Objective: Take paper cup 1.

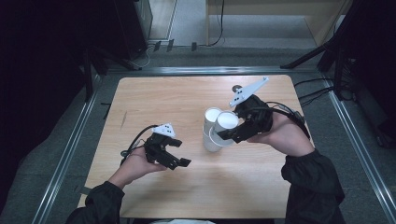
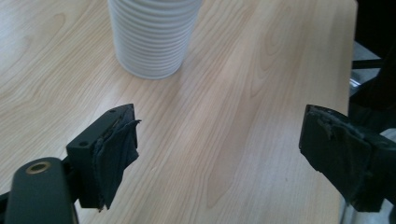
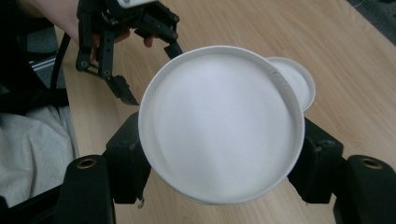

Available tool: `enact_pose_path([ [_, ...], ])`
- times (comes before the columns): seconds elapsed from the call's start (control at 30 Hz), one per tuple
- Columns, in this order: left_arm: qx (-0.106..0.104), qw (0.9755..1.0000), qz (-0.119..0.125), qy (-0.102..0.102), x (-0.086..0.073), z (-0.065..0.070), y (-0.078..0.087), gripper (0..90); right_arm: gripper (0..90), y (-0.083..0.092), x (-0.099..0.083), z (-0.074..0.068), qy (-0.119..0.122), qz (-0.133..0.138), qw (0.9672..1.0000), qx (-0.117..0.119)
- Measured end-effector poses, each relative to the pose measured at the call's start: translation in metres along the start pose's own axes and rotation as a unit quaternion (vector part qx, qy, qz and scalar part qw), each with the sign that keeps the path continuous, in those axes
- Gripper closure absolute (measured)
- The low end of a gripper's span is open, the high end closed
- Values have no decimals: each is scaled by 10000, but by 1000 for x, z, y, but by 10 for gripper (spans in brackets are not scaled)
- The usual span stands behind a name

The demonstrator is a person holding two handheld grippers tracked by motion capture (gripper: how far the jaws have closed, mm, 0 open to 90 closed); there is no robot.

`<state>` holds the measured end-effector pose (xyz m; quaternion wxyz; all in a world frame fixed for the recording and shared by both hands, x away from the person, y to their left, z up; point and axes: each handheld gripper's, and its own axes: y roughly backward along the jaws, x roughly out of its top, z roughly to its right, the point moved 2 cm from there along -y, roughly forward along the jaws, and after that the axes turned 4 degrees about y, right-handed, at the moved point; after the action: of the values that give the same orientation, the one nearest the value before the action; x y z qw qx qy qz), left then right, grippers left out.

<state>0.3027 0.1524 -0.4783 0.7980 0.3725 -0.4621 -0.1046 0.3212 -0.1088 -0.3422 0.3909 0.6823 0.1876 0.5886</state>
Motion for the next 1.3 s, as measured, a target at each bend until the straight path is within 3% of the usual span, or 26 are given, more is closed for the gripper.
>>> enact_pose_path([
  [0.27,-87,9998,116,-128,7,-1,-1,130,324,-11,-19,-8,-55,-80,9999,114],
  [0.53,-163,9994,92,-297,9,3,-5,134,325,-40,-35,-18,-57,-232,9994,245],
  [0.7,-221,9988,149,-409,9,5,-5,134,325,-58,-43,-21,2,-190,9990,402],
  [0.87,-253,9988,154,-393,7,6,-7,134,324,-72,-54,-25,41,-160,9988,459],
  [1.3,-333,9980,153,-517,2,10,-10,135,323,-95,-69,-32,-8,16,9979,649],
])
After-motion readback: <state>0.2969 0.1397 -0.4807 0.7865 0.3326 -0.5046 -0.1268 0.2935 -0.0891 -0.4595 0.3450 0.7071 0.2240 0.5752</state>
